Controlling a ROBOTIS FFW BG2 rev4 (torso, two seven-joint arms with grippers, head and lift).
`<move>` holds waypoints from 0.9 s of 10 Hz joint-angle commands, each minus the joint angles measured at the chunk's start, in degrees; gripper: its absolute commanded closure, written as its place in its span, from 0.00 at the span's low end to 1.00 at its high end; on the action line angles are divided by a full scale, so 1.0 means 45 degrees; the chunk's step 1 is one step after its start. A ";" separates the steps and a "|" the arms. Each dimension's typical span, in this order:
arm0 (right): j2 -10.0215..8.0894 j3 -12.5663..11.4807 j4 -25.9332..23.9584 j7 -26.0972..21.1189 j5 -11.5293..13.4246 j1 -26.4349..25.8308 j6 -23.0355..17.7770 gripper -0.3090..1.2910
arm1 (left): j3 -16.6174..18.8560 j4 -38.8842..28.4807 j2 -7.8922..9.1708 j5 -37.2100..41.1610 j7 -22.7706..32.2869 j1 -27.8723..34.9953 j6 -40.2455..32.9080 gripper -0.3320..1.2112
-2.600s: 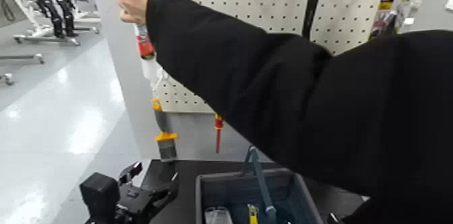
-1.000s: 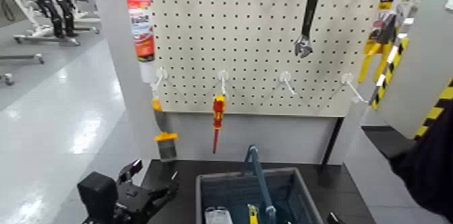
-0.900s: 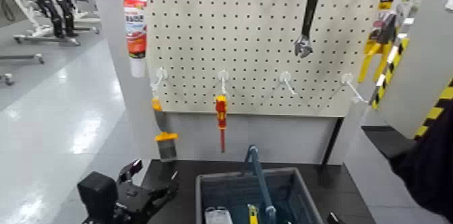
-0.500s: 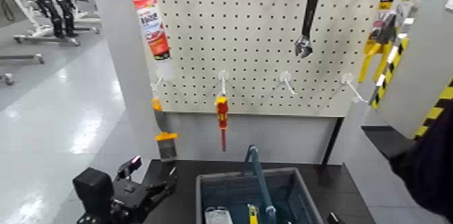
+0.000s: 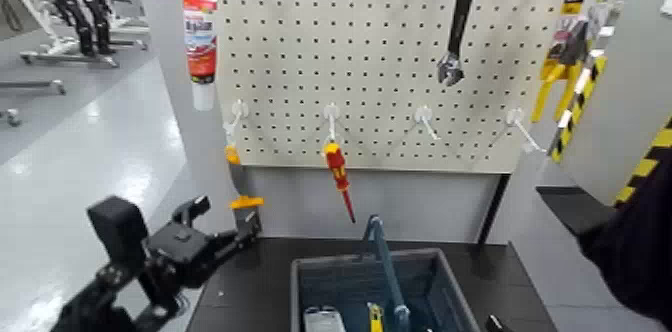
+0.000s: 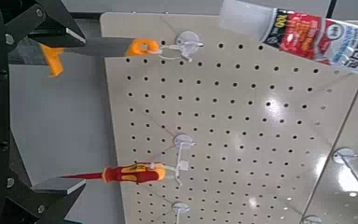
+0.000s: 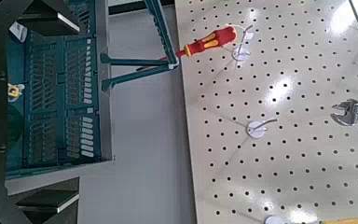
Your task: Put the red glue tube into the crate.
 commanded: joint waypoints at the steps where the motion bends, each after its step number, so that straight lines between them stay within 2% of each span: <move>1: 0.0176 0.0021 0.0000 0.0001 0.0000 -0.0032 0.0018 0.24 | 0.0479 -0.0568 0.0078 0.0513 -0.0530 -0.0785 0.1304 0.37; 6: 0.0195 0.0021 0.0020 -0.0038 0.0019 -0.0130 0.0018 0.24 | 0.1456 -0.0880 0.0175 0.0903 -0.2366 -0.2426 0.2984 0.38; 9: 0.0195 0.0041 0.0039 -0.0077 0.0039 -0.0208 0.0018 0.24 | 0.1671 -0.0900 0.0527 0.1333 -0.2796 -0.3344 0.3648 0.40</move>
